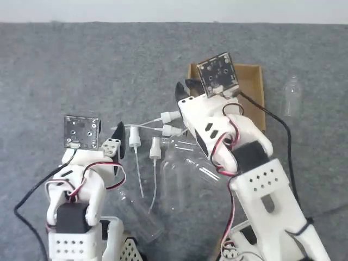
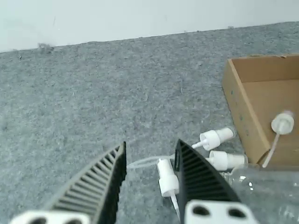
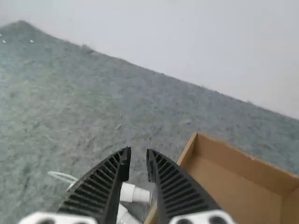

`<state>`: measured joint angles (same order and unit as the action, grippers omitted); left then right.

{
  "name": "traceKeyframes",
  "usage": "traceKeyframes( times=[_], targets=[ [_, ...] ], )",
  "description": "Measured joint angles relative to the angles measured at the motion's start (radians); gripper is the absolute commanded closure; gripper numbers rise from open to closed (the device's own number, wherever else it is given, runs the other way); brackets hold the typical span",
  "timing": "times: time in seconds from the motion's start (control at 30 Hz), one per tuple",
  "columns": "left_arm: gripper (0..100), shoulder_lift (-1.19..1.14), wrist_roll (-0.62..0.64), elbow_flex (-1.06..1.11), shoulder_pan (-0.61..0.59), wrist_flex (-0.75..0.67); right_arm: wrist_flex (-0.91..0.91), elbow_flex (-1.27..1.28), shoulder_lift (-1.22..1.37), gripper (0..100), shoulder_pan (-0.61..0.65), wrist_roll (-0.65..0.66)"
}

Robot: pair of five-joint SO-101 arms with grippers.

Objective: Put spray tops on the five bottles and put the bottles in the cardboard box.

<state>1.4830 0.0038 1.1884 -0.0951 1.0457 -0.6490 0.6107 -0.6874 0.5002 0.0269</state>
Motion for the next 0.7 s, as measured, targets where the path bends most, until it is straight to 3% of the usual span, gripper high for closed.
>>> traceKeyframes(
  times=[0.43,0.6,0.7],
  targets=[
    [84,0.0,0.0,0.021,0.0,0.0,-0.299,0.028,-0.114,99.2,0.002,0.009],
    [84,0.0,-0.002,0.021,0.0,0.0,-0.267,0.152,-0.144,98.4,-0.074,0.078],
    [84,0.0,-0.002,0.04,0.0,0.0,-0.199,0.181,-0.146,89.6,-0.143,0.14]
  ],
)
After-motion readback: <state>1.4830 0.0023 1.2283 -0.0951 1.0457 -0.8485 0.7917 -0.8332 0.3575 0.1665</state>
